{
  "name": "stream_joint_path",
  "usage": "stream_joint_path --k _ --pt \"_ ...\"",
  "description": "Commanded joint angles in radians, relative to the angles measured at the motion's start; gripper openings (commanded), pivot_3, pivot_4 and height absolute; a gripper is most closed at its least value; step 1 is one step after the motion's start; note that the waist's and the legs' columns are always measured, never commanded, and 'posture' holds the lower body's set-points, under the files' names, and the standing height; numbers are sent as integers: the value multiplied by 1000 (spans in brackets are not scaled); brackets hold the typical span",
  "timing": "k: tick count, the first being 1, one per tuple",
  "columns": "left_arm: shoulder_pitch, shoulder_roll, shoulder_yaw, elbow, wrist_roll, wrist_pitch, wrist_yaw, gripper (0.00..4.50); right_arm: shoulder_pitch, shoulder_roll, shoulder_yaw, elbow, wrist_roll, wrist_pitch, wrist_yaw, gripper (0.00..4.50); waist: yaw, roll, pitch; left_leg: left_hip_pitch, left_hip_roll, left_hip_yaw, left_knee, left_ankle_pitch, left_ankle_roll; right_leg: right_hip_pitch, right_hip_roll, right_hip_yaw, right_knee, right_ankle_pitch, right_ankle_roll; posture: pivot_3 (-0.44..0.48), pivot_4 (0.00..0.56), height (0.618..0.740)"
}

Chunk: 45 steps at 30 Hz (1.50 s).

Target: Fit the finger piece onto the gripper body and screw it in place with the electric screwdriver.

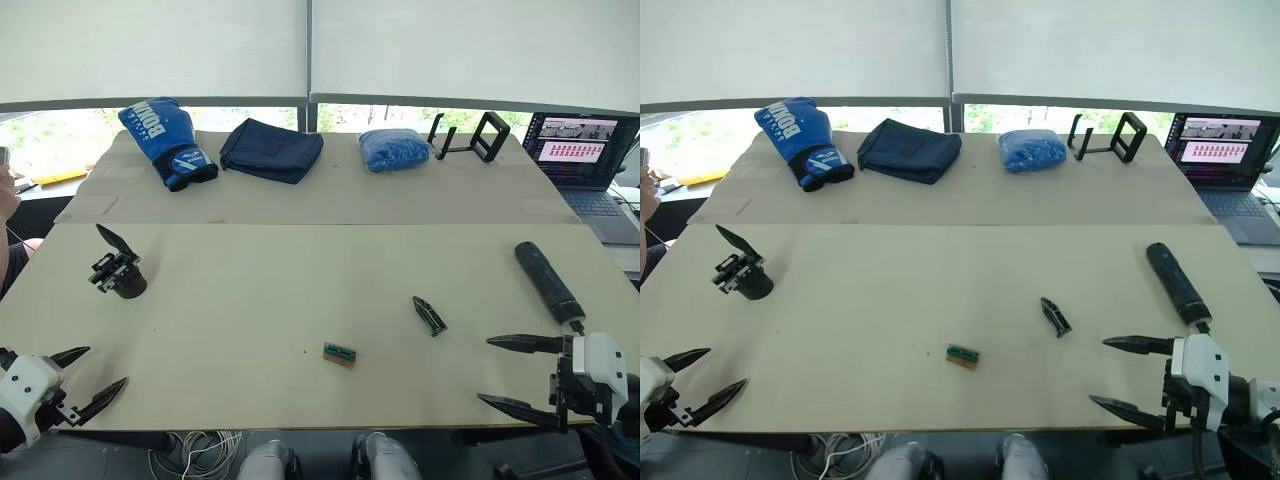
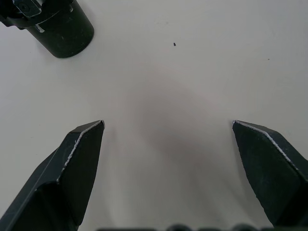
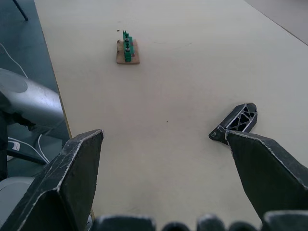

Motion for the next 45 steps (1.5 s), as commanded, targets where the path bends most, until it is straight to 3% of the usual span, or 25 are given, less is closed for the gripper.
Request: stream_joint_path --k 1,5,10,13,18,25,31,37,45 --pt "3 2 37 -48 -72 48 -15 4500 -14 -5 -6 3 23 -16 -1 4473 0 0 0 0 0 0 0 0 0 0 0 0 0 0 0 0 150 740" --pt "-4 2 68 -97 -164 182 -12 4500 -32 4 18 -30 74 45 -20 4473 0 -1 0 0 1 0 0 0 0 0 0 0 0 0 0 0 150 740" --pt "-15 -30 118 -150 -186 258 86 4500 -142 93 62 -134 186 119 -170 4473 -5 -1 0 1 1 0 0 2 1 0 1 1 1 1 1 0 150 740" --pt "-7 -96 162 -153 -188 246 156 4500 -197 163 94 -176 258 78 -145 4473 -5 -1 0 1 2 0 0 2 -1 0 2 1 1 2 1 0 150 740" --pt "42 -234 228 -154 -189 209 274 4500 -271 250 188 -196 216 15 -166 4473 -4 -2 -1 1 2 0 0 3 2 0 5 1 0 5 -5 0 150 740" --pt "58 -341 240 -245 -237 241 373 4500 -279 273 269 -206 173 -14 -178 4473 7 -7 -3 1 2 -1 3 -1 -3 1 4 0 0 3 -5 0 150 740" --pt "9 -327 177 -293 -199 271 403 4500 -309 267 285 -173 165 -27 -175 4473 2 -9 -5 2 2 -2 4 -2 -3 4 4 0 1 3 -5 0 150 740" --pt "-121 -263 57 -261 -109 362 467 4500 -338 270 291 -130 153 -51 -165 4473 2 -9 -5 5 2 -1 4 -1 -3 7 8 -1 1 4 -5 0 150 740" --pt "-386 -205 -78 -15 8 369 510 4500 -349 276 309 -121 131 -74 -176 4473 1 -9 -5 8 2 -1 4 -1 -4 11 9 -2 1 4 -5 0 150 740"
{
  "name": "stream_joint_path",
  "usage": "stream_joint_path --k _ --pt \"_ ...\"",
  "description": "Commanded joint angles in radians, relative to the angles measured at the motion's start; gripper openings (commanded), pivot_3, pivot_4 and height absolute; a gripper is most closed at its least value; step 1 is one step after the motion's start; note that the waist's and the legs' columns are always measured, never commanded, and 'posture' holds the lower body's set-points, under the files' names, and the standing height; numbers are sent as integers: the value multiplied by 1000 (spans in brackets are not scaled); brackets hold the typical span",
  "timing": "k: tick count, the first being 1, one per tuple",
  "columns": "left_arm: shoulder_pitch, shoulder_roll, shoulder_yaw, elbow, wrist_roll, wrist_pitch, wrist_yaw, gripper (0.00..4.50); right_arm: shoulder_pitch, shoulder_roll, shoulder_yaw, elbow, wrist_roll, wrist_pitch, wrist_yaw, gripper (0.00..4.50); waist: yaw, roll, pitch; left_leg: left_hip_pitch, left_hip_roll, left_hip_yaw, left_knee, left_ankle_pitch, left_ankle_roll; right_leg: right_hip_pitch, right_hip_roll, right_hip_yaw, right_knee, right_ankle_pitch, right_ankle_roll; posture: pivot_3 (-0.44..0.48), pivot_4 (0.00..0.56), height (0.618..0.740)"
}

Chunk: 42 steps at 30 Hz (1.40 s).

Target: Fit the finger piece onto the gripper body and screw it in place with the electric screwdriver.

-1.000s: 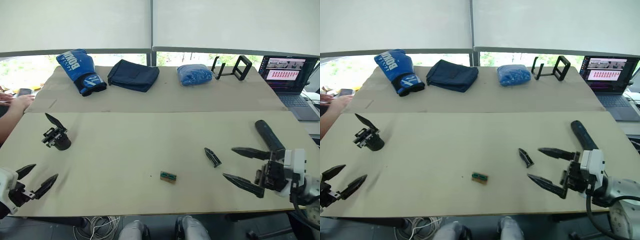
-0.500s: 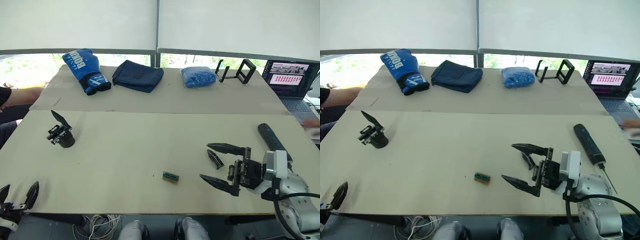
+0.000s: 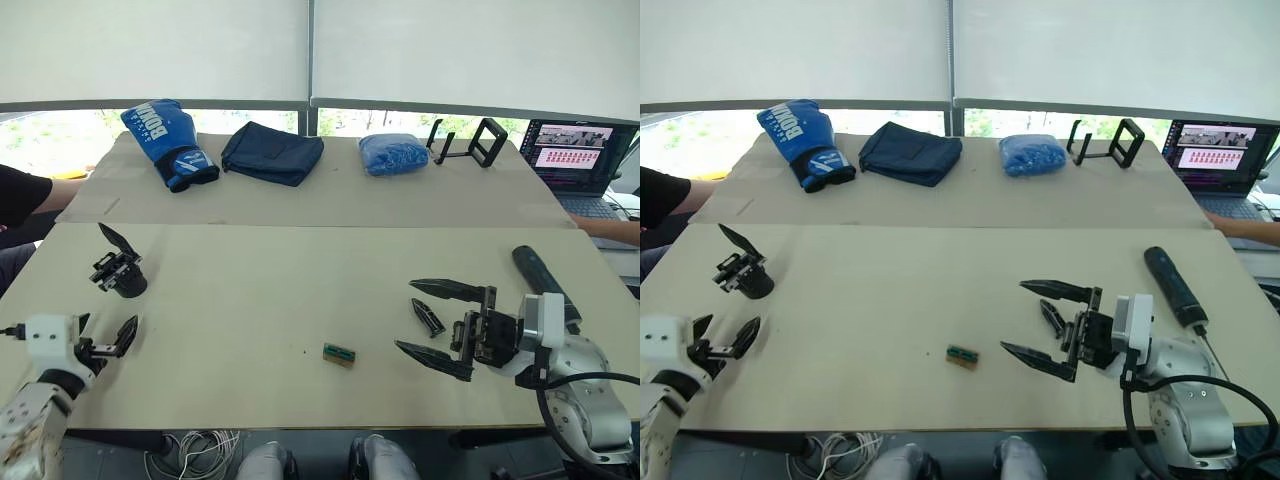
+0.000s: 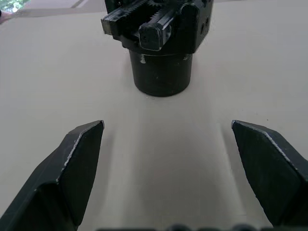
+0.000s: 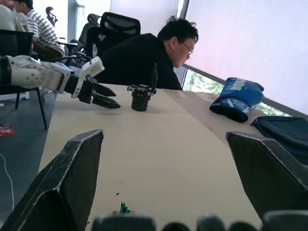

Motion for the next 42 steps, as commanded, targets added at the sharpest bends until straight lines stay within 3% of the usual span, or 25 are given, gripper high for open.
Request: stream_joint_path --k 1,16,19,21,22,25,30,37,42 --pt "-101 21 -51 104 66 -39 32 4500 -8 0 -4 -17 -1 -35 -11 4473 1 0 0 1 0 0 0 0 0 0 0 0 0 0 0 0 150 740" --pt "-431 18 -147 560 176 -254 92 4500 40 1 8 -60 -23 -55 -62 4473 2 2 -1 2 0 0 0 0 -1 2 -1 -1 1 0 -1 0 150 740" --pt "-445 22 -153 607 174 -263 72 3640 48 0 4 -63 -26 -60 -70 4500 3 4 -1 3 0 0 0 1 -1 2 -2 -1 2 0 0 0 150 740" --pt "-442 24 -149 623 167 -272 59 2652 54 -2 -1 -65 -28 -64 -75 4500 2 5 -2 3 0 0 0 1 -1 3 -2 -1 2 0 0 0 150 740" --pt "-435 27 -145 625 162 -278 51 2388 58 -3 -4 -67 -30 -66 -79 4500 1 5 -2 3 0 0 0 1 -1 3 -2 -1 2 0 1 0 150 740" --pt "-420 28 -126 619 136 -300 24 2408 61 -1 -4 -69 -35 -70 -86 4500 0 5 -2 3 0 0 0 1 -1 2 -2 0 2 0 1 0 150 740" --pt "-385 -14 -106 477 31 -336 -98 2408 63 -1 0 -64 -41 -86 -91 4500 -3 5 -1 3 0 0 0 1 -1 2 -2 0 2 0 1 0 150 740" --pt "-305 -114 -364 -62 44 -222 -171 2408 119 -56 -70 -55 -10 -97 -53 4500 19 -1 3 -3 -2 -2 3 0 1 2 -4 -1 -1 0 1 0 150 740" --pt "-304 -193 -555 -199 77 -137 -189 2408 183 -78 -103 -71 1 -99 -28 4500 15 0 3 -2 -2 -2 3 3 8 3 -3 1 -1 0 1 0 150 740"
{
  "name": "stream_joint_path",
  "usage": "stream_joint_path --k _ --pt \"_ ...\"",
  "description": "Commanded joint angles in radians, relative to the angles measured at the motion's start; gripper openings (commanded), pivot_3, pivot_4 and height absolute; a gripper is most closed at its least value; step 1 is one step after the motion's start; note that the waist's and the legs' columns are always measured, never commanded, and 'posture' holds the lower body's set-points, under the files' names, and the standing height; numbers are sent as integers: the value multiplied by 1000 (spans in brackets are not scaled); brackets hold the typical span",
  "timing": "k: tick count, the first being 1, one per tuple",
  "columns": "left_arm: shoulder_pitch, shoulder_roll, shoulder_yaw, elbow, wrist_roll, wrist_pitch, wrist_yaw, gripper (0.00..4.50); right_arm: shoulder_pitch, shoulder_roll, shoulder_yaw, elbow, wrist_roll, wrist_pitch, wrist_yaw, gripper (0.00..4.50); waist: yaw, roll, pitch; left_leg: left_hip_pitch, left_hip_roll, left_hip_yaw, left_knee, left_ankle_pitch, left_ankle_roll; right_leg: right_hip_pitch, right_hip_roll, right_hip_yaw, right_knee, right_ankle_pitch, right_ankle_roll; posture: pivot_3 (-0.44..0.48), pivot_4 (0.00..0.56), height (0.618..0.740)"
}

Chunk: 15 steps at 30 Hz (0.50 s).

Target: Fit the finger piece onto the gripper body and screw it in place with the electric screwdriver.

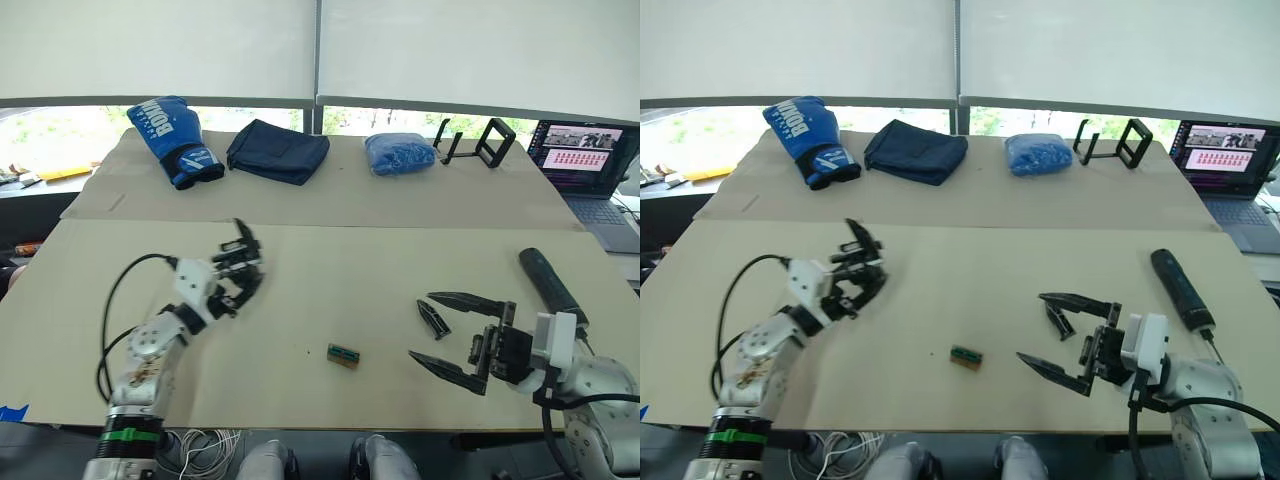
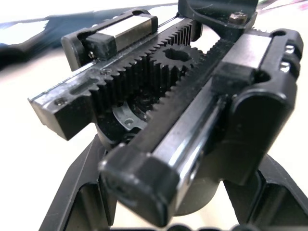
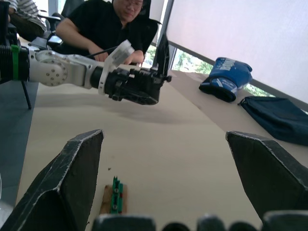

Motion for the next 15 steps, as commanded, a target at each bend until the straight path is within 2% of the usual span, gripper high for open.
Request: stream_joint_path --k 1,5,15 --pt "-21 -50 -137 -110 49 33 -11 2408 44 -13 -48 -47 35 -30 14 4500 -10 1 0 1 0 0 -1 0 0 0 1 1 0 0 0 0 150 740" --pt "-63 -116 -251 -46 135 8 4 2408 96 0 -70 -70 42 -23 -9 4500 -15 1 1 2 2 0 -2 0 -1 0 3 1 1 -3 4 0 150 740" --pt "-151 -202 -306 114 193 -41 -12 2408 188 12 -104 -101 32 -54 -27 4500 -14 1 1 1 2 -2 -1 -2 3 0 2 1 0 -2 3 0 150 740"
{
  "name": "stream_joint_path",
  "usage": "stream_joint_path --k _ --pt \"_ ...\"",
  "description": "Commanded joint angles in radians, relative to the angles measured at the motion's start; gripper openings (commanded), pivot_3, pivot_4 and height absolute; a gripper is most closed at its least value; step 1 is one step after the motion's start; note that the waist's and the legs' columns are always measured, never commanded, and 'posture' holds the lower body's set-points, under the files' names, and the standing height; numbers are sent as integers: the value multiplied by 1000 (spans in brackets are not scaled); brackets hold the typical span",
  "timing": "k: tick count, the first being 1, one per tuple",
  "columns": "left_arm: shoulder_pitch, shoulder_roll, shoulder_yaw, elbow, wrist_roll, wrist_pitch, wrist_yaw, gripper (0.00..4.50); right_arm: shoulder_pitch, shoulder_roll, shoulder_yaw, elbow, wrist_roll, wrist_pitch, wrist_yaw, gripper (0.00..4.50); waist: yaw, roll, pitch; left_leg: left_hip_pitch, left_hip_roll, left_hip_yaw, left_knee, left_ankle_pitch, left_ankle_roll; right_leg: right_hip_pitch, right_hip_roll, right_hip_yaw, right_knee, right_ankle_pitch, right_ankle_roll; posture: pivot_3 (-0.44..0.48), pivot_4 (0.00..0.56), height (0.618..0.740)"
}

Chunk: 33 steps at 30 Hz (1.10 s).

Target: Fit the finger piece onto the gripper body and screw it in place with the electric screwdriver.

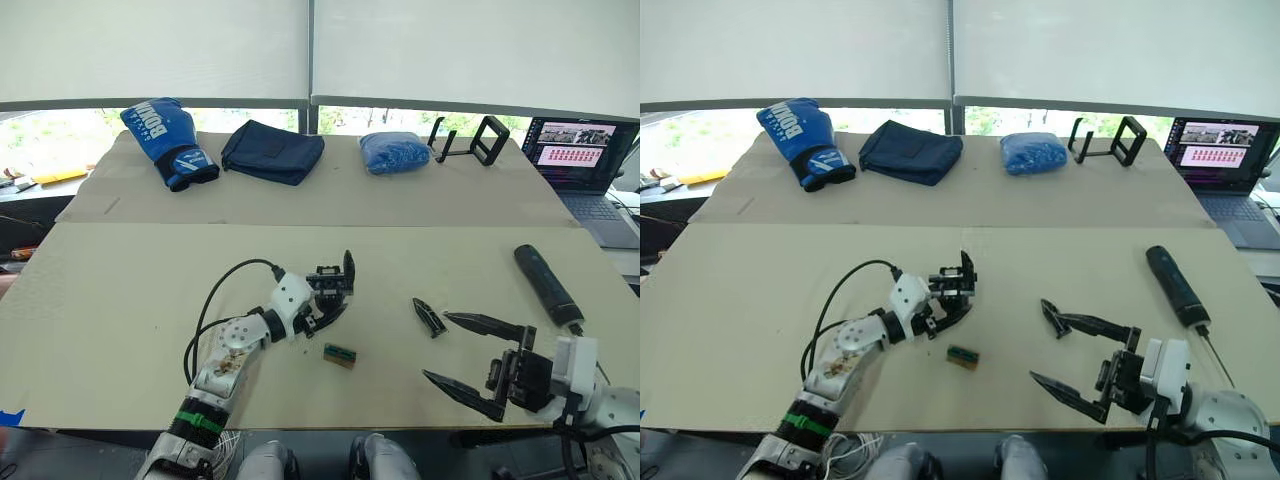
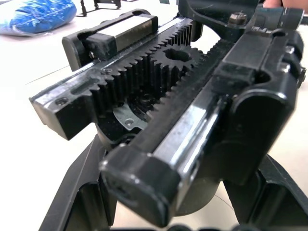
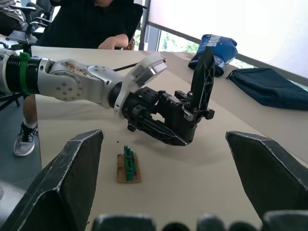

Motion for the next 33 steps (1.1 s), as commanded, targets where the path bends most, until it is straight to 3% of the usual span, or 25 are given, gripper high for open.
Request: stream_joint_path --k 1,9,20,22,25,33 --pt "-40 -28 -8 20 11 -65 -1 2408 15 10 -38 -37 4 -54 -8 4500 1 0 0 0 0 0 0 0 0 0 -1 0 0 0 0 0 150 740" --pt "-44 -68 14 61 -7 -21 22 2408 40 32 -14 -54 -23 -87 -31 4500 5 0 0 -1 0 -1 1 -1 2 0 -2 0 0 0 0 0 150 740" --pt "-26 -8 -16 54 21 -26 -55 2408 38 32 10 -89 -39 -74 -82 4500 1 1 0 0 0 -1 1 -1 2 0 -2 0 0 0 0 0 150 740" --pt "-22 -9 -11 52 13 -12 -57 3451 35 29 12 -91 -38 -71 -88 4500 1 1 0 0 0 -1 1 -1 2 0 -2 0 0 0 0 0 150 740" --pt "-17 -10 2 51 -4 12 -60 4441 32 25 11 -94 -37 -69 -95 4500 2 1 0 0 0 -1 1 -1 2 0 -2 0 0 0 1 0 150 740" --pt "-30 36 33 70 -43 18 -131 4441 36 19 -2 -98 -29 -68 -100 4500 0 1 0 0 0 -1 1 -1 2 1 -2 0 0 0 1 0 150 740"
